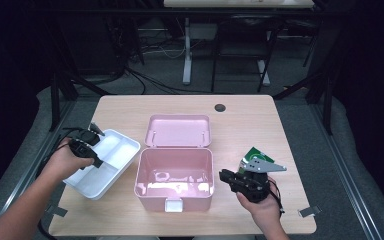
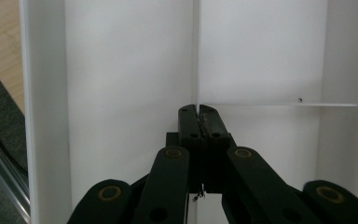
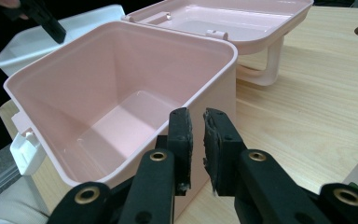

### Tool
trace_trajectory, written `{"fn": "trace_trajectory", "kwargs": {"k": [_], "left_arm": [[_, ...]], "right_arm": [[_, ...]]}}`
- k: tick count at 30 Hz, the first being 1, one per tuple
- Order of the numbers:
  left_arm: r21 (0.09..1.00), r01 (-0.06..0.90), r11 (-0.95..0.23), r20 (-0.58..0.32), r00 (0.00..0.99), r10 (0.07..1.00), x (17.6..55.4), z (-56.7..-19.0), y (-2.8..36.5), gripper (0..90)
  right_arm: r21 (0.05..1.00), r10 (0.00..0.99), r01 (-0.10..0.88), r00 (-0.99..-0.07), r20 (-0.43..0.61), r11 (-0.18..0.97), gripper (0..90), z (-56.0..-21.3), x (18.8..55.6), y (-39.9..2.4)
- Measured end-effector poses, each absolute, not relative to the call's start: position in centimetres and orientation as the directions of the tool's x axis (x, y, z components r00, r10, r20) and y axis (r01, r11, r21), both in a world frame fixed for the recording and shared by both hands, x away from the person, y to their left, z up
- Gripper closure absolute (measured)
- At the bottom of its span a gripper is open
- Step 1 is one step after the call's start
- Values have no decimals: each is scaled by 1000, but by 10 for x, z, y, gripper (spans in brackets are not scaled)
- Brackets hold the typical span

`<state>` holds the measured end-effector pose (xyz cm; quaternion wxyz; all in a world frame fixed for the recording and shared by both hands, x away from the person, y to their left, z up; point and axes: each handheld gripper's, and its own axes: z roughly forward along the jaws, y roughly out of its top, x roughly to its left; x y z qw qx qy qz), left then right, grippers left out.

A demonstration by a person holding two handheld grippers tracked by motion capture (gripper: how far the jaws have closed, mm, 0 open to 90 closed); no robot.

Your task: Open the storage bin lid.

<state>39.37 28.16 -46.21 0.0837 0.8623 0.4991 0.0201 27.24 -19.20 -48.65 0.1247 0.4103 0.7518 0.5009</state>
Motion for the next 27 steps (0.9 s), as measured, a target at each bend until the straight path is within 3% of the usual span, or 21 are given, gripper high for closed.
{"fn": "trace_trajectory", "kwargs": {"k": [16,27], "left_arm": [[142,865,-481,-66,493,867,391,-514,274,896],[159,854,-496,-36,507,861,389,-527,271,894]], "right_arm": [[854,741,496,-630,230,156,801,-487,273,-192],[859,746,485,-631,212,166,750,-483,273,-191]]}}
